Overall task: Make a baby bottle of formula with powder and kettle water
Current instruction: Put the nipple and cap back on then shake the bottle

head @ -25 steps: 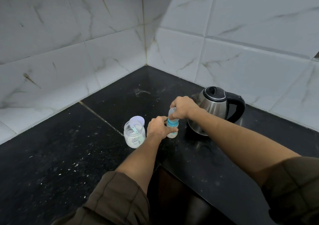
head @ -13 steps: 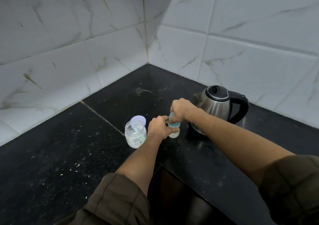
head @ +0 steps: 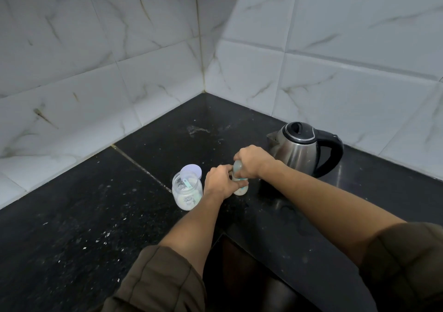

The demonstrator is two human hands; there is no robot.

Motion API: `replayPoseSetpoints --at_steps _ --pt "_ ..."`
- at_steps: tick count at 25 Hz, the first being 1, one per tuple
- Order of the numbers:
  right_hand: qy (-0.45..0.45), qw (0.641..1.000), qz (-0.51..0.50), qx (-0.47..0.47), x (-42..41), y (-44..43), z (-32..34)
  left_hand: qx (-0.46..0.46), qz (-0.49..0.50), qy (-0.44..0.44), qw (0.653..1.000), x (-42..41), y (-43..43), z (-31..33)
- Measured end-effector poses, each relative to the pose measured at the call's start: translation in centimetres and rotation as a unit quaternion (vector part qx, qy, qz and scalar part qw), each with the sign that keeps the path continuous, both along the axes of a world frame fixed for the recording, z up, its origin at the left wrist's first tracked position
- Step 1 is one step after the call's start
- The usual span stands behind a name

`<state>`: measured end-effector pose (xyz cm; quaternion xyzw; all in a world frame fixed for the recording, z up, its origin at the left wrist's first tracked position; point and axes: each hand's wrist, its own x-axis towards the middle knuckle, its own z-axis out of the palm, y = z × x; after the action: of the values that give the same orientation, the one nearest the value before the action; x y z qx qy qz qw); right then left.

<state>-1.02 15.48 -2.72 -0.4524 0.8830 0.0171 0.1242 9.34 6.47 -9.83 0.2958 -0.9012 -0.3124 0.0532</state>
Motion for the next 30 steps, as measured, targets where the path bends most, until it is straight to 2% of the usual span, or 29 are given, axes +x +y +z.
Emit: replayPoseSetpoints --at_steps 2,4,5,9,15,18,19,20,21,23,24,25,26,28,29,30 --pt "-0.079 0.996 0.0 -0.046 -0.4 1.3 -1.1 0.012 0.0 0.007 1.0 0.1 0.0 0.1" --pt "-0.181 0.977 -0.008 -0.117 -0.4 3.1 -1.8 0.032 0.013 0.026 0.999 0.3 -0.2 0.6" --pt "-0.204 0.969 -0.007 -0.142 -0.5 4.0 -2.1 0.046 0.023 0.043 0.998 0.3 -0.5 0.9" --pt "-0.204 0.952 0.001 -0.227 -0.7 5.3 -2.6 0.076 0.008 0.093 0.993 -0.2 -0.9 3.3" --pt "-0.134 0.923 0.029 -0.359 -0.4 4.6 0.6 0.083 -0.047 0.155 0.983 -0.6 -1.1 7.6" --pt "-0.114 0.903 0.017 -0.414 -1.0 4.8 3.4 0.135 -0.008 0.223 0.965 -0.4 -1.7 8.4" --pt "-0.121 0.878 -0.008 -0.463 -1.5 4.8 4.2 0.142 0.022 0.237 0.961 -0.3 -2.1 8.5" --pt "-0.141 0.834 -0.048 -0.531 -1.9 4.9 5.2 0.141 0.052 0.246 0.958 -0.2 -2.5 8.8" --pt "-0.173 0.768 -0.102 -0.608 -2.2 4.8 6.3 0.138 0.082 0.249 0.955 -0.1 -2.9 9.0" --pt "-0.249 0.614 -0.2 -0.721 -2.7 4.7 8.8 0.137 0.125 0.235 0.954 0.1 -3.5 9.4" --pt "-0.286 0.57 -0.22 -0.739 -2.5 4.7 9.8 0.135 0.142 0.221 0.955 0.2 -3.7 9.5" --pt "-0.322 0.567 -0.216 -0.727 -2.0 4.8 10.5 0.13 0.154 0.207 0.957 0.2 -3.6 9.6" --pt "-0.356 0.597 -0.196 -0.691 -1.3 4.7 11.0 0.122 0.157 0.195 0.96 0.2 -3.6 9.7" --pt "-0.404 0.703 -0.122 -0.572 0.5 4.7 11.1 0.096 0.142 0.173 0.97 0.0 -3.5 9.5" --pt "-0.409 0.741 -0.09 -0.524 1.0 4.6 10.8 0.084 0.132 0.163 0.974 -0.2 -3.6 9.3" --pt "-0.417 0.745 -0.075 -0.515 1.3 4.5 10.7 0.073 0.123 0.157 0.977 -0.4 -3.7 9.3"
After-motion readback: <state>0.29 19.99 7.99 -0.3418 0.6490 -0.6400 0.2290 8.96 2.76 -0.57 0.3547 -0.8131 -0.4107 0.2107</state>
